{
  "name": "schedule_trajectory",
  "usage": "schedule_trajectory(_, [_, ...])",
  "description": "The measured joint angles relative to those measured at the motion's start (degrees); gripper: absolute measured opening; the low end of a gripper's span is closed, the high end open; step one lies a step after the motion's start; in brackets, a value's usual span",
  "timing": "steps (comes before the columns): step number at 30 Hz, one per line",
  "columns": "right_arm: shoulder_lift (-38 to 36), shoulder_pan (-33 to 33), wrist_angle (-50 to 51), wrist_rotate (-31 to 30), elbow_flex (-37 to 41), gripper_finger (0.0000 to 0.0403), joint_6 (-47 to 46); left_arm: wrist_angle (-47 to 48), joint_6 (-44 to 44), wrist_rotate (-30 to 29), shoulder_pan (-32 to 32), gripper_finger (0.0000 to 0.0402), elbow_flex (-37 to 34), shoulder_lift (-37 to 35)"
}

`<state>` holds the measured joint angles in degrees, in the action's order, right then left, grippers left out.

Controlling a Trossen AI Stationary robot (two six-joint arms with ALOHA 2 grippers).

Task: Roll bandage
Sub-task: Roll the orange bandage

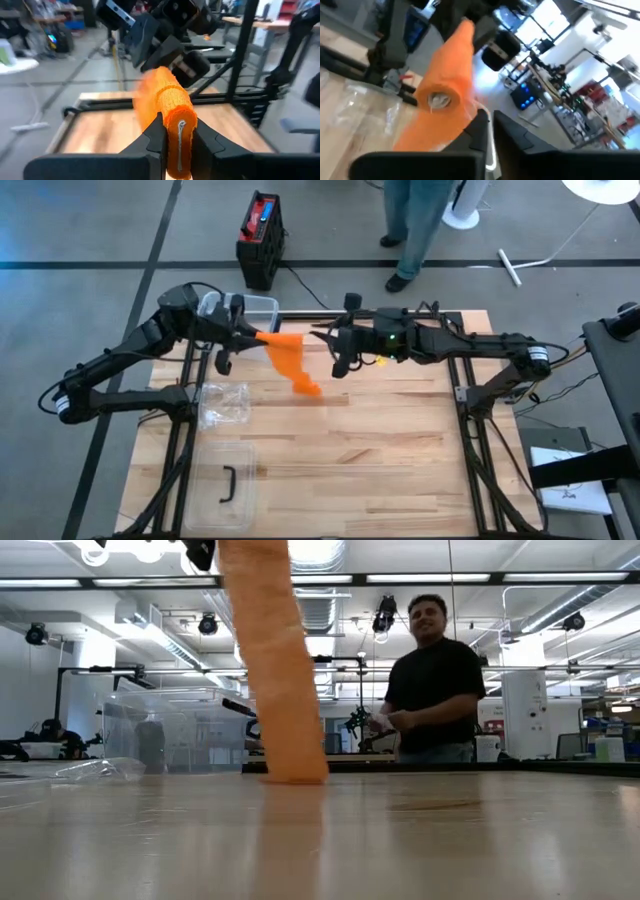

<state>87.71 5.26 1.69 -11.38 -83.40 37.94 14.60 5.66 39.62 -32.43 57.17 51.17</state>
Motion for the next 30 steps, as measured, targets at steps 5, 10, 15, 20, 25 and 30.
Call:
schedule_trajectory(5, [-2.0,0.0,0.3,-0.2,0.0,0.0099,-4.1,-0.1,7.3,-4.7,0.0,0.004,0.0,1.0])
schedule_trajectory(10, [-1.6,0.9,-4.2,5.4,0.0,0.0153,-10.9,-0.3,15.3,-5.8,0.0,0.0033,0.0,2.0])
schedule_trajectory(15, [0.9,3.1,-5.0,8.6,0.0,0.0162,-17.3,-0.6,19.4,-6.0,0.0,0.0035,0.0,2.2])
schedule_trajectory(20, [2.0,5.0,-7.2,15.8,0.0,0.0145,-22.3,-1.1,20.5,-6.2,0.0,0.0034,0.0,2.1])
schedule_trajectory(25, [2.1,5.6,-6.8,16.3,0.0,0.012,-23.0,-1.9,20.7,-6.2,0.0,0.0035,0.0,2.1])
schedule_trajectory(30, [3.0,5.6,-7.0,16.3,0.0,0.0091,-22.9,-3.0,20.2,-6.2,0.0,0.0034,0.0,2.1])
